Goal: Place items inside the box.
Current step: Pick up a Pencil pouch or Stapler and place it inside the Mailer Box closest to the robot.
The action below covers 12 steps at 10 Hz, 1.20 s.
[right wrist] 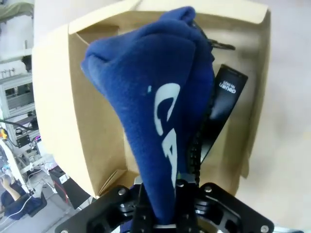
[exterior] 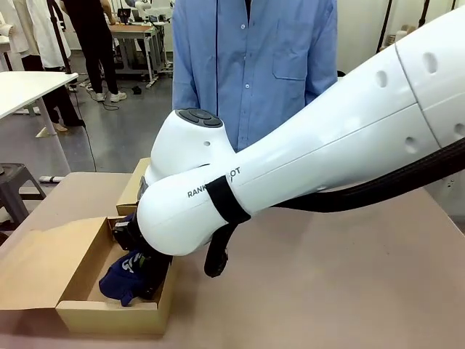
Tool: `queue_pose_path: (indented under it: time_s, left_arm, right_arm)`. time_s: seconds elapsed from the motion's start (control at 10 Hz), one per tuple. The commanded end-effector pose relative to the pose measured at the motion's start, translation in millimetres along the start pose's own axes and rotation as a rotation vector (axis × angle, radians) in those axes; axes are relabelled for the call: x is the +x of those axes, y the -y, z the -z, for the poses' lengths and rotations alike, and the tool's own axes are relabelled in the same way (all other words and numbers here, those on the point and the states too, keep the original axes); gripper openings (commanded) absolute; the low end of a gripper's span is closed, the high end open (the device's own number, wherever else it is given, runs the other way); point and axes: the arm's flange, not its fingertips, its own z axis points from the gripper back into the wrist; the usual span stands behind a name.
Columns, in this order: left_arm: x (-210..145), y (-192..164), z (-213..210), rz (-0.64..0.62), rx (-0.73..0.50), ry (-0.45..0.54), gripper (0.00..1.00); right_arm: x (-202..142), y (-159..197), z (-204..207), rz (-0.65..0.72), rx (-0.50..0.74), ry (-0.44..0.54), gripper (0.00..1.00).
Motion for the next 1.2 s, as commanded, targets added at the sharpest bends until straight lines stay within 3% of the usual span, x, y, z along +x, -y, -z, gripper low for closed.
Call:
queue_pose_path:
  time_s: [0.0,0.2,0.4,0.9,1.0,1.1]
  left_arm:
    - [1,2,1,0.021,-0.016,0.012,1.0]
    - [1,2,1,0.021,-0.016,0.012,1.0]
    - [1,2,1,0.021,-0.016,0.012,1.0]
    - [1,2,1,0.021,-0.016,0.012,1.0]
    - [1,2,1,0.021,-0.016,0.012,1.0]
    - [1,2,1,0.021,-0.016,0.012,1.0]
  right_arm:
    - [10,3,12,0.013,0.034,-0.012,0.08]
    - [15,7,25,0.003,0.033,0.009,0.08]
    - [19,12,43,0.018,0.018,-0.05,0.08]
    - [19,17,50,0.026,-0.005,-0.084,0.08]
    - [18,16,48,0.023,-0.003,-0.078,0.41]
    - [17,15,46,-0.001,-0.003,-0.07,0.66]
